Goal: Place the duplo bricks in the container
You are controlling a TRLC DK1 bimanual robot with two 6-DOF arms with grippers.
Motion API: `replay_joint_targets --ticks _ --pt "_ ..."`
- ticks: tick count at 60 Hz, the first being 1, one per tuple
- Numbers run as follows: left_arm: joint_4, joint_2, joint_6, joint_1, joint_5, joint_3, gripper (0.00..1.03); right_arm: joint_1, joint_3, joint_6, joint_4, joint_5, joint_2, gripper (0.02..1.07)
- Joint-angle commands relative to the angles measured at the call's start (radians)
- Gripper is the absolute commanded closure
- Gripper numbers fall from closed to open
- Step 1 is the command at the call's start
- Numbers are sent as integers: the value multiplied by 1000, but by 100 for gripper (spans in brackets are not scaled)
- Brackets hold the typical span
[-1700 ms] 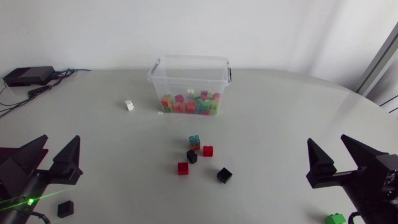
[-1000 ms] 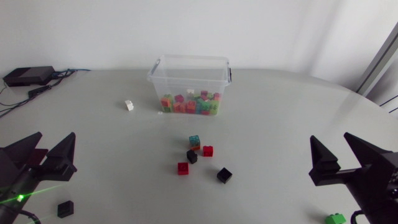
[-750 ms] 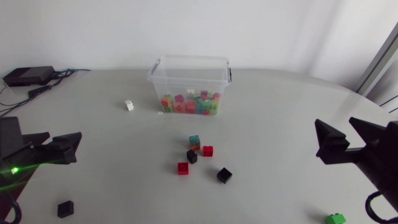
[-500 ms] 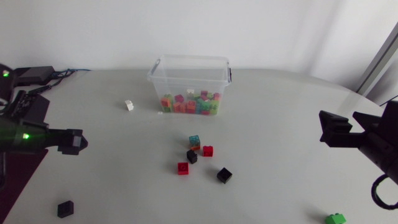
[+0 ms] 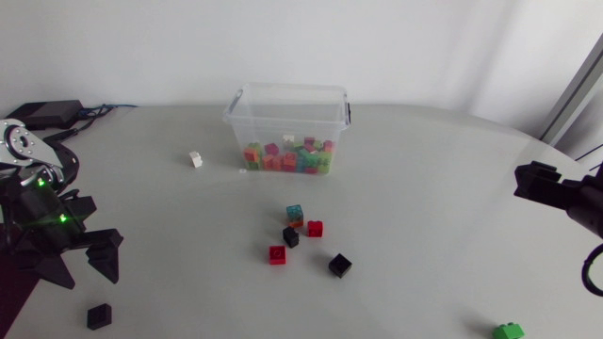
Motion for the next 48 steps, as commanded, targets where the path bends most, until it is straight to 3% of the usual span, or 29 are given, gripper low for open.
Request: replay_joint_targets --ticks 1,13,29,36,48 --pt "-34 48 24 30 -20 25 7 -33 25 29 13 -18 39 6" --pt "-37 151 22 46 -63 -39 12 -69 19 33 83 -32 102 6" --pt "43 268 -24 30 -84 -88 13 -180 7 33 154 -145 197 6" --pt "80 295 -64 14 -83 -90 24 -209 4 16 163 -162 211 6" --pt "106 266 -102 20 -83 -94 51 -252 21 -10 148 -178 214 6"
